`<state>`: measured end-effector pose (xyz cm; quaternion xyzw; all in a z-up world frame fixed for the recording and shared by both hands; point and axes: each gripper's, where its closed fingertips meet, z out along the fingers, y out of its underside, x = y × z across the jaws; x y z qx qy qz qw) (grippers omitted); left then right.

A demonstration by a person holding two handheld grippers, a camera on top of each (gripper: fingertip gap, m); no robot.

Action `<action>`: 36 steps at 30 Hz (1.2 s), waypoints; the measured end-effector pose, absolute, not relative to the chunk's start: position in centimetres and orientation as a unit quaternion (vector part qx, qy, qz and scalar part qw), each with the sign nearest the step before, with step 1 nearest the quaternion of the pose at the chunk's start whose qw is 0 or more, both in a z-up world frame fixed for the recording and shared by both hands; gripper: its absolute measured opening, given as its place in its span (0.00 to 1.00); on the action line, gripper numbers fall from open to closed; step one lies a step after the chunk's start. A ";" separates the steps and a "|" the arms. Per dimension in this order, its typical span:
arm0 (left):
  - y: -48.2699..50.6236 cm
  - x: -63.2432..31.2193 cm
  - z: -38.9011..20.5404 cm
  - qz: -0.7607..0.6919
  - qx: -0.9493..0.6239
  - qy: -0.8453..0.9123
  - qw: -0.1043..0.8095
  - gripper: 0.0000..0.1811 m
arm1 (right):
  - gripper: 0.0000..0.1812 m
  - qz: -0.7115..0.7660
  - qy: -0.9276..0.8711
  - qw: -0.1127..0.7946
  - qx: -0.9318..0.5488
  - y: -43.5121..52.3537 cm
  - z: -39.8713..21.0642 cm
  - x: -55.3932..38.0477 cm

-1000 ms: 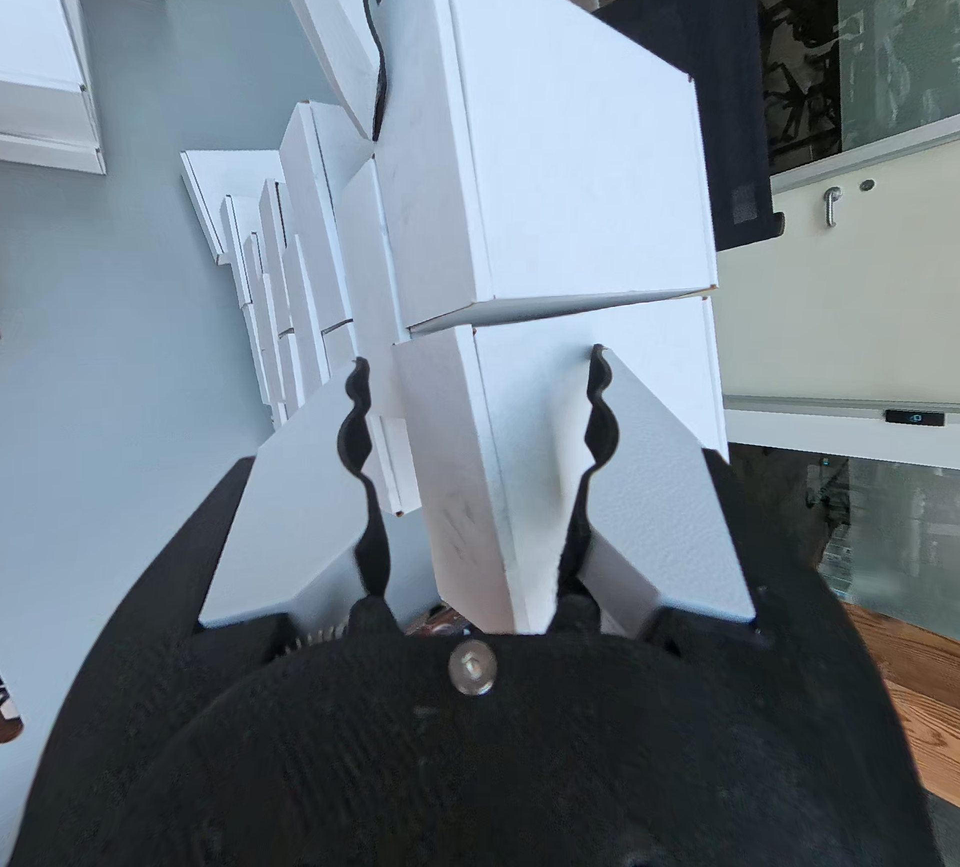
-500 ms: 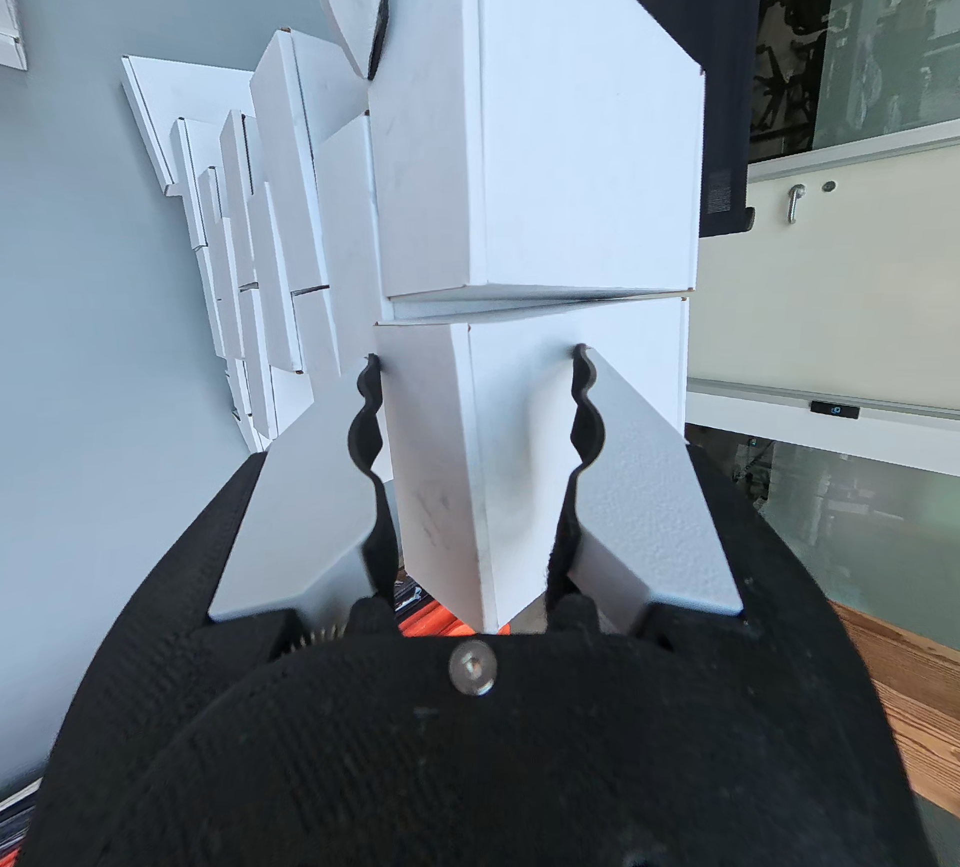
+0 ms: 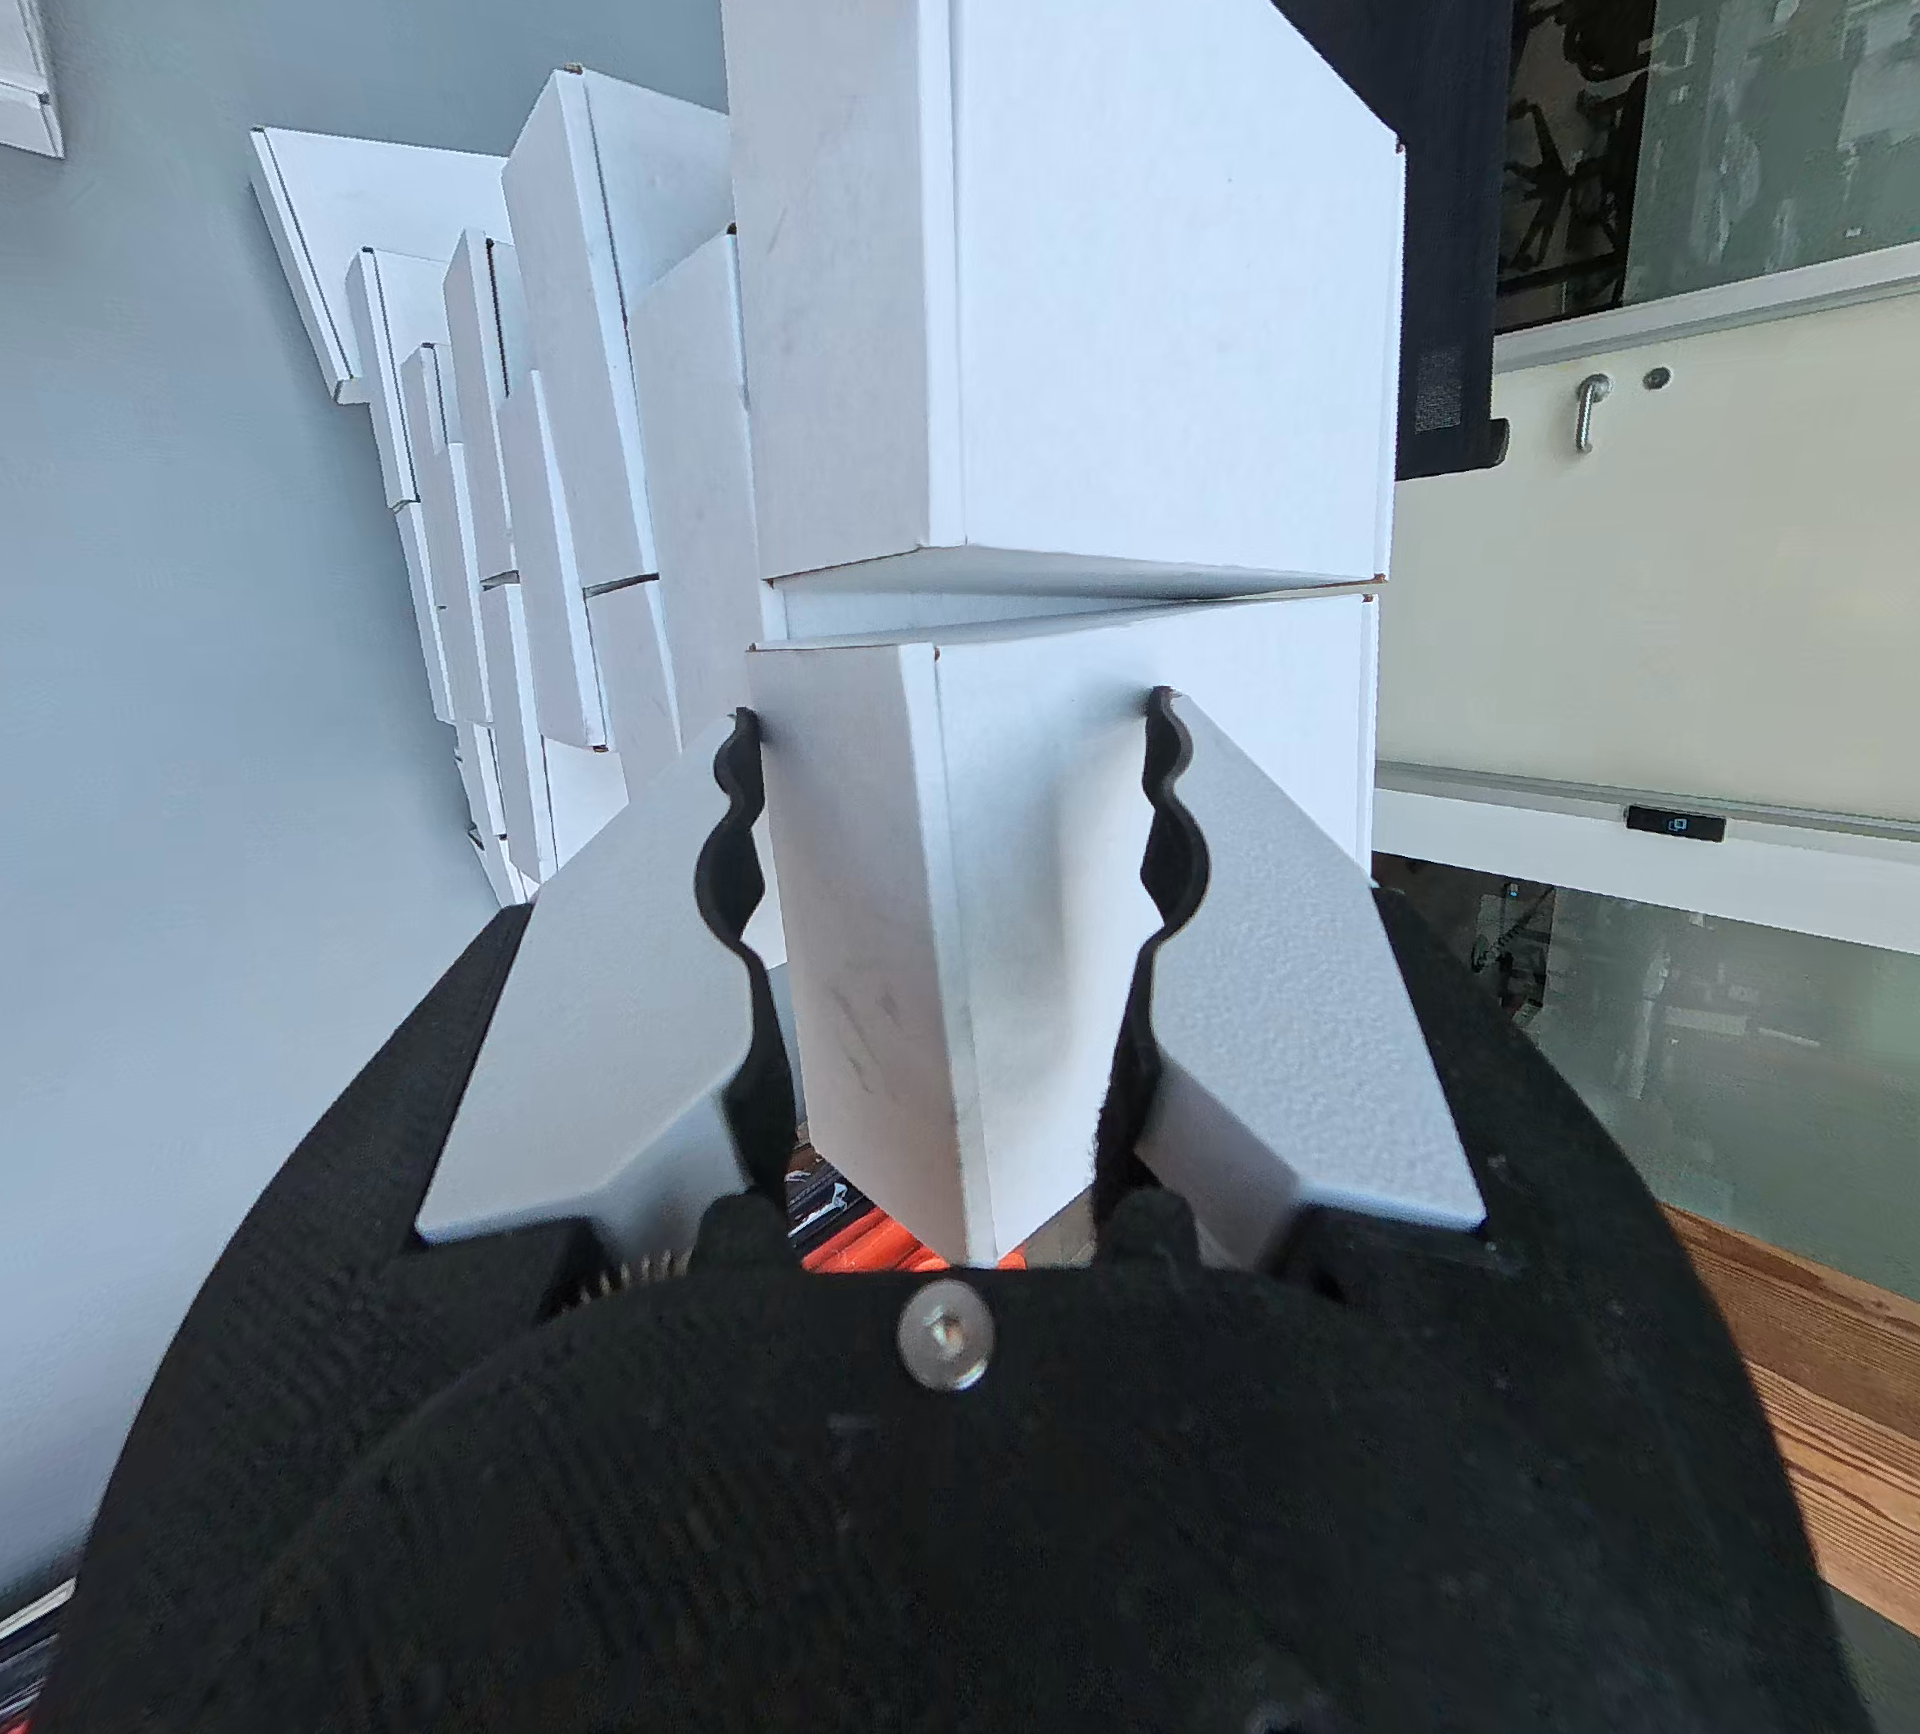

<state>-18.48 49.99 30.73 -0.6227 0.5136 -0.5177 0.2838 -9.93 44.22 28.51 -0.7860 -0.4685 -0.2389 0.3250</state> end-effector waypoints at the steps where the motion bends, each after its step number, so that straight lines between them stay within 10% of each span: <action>1: 50.1 -18.5 31.1 -0.548 -0.629 0.490 0.255 0.50 | 0.41 -0.239 -0.469 0.325 -0.786 44.2 28.5 -9.9; 14: 51.7 -16.3 27.9 -0.598 -0.722 0.347 0.036 0.50 | 0.41 -0.243 -0.470 0.321 -0.785 44.4 28.5 -10.0; 36: 51.2 -17.9 28.0 -0.581 -0.734 0.348 -0.048 0.38 | 0.40 -0.226 -0.481 0.356 -0.769 44.3 28.7 -10.8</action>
